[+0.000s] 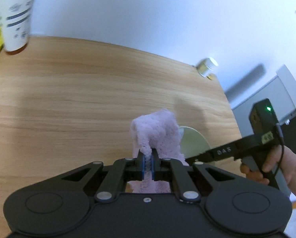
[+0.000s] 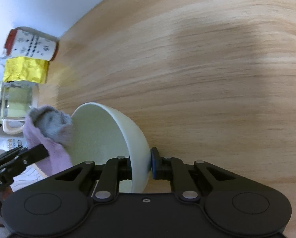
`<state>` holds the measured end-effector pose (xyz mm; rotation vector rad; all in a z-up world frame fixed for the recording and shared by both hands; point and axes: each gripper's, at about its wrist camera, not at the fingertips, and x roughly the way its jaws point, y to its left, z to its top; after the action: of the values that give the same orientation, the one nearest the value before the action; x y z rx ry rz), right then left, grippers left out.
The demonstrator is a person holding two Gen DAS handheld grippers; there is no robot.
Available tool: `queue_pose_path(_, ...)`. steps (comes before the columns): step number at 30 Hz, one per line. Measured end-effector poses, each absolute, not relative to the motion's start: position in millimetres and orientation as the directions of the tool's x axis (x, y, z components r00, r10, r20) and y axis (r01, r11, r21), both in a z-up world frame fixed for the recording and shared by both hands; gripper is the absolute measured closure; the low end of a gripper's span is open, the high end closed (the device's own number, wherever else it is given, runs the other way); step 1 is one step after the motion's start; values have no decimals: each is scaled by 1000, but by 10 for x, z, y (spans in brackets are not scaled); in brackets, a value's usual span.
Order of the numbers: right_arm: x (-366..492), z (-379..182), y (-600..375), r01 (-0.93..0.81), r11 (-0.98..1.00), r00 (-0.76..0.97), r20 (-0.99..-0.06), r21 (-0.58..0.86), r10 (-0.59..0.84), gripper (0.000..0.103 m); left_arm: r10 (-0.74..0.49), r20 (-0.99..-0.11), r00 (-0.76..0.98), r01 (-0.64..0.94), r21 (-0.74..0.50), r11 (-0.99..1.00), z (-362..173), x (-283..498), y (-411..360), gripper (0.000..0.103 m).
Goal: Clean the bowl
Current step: 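Lift the pink cloth out of the bowl with the left tool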
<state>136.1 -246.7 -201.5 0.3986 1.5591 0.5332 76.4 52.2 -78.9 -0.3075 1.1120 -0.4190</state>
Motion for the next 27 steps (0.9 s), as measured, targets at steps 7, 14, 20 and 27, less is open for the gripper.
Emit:
queue_pose_path(7,1425,-2003,-2348,-106,828,-90,-834,551,544,71,-485,-801,352,143,-466,873,-926,745,514,98)
queue_pose_path(14,1478,-2036,-2328,-139,811,-65,-823,568,565,78,-487,-806,337,126,-474,872,-977,737,542,98)
queue_pose_path(20,1459,-2079,-2365,-149,801,-41,-813,580,581,91,-493,-803,335,105,-488,867,-1013,757,563,99)
queue_pose_path(27,1434,-2124,-2461,-63,779,-7,-781,624,625,89,-513,-785,347,67,-525,849,-1057,774,611,98)
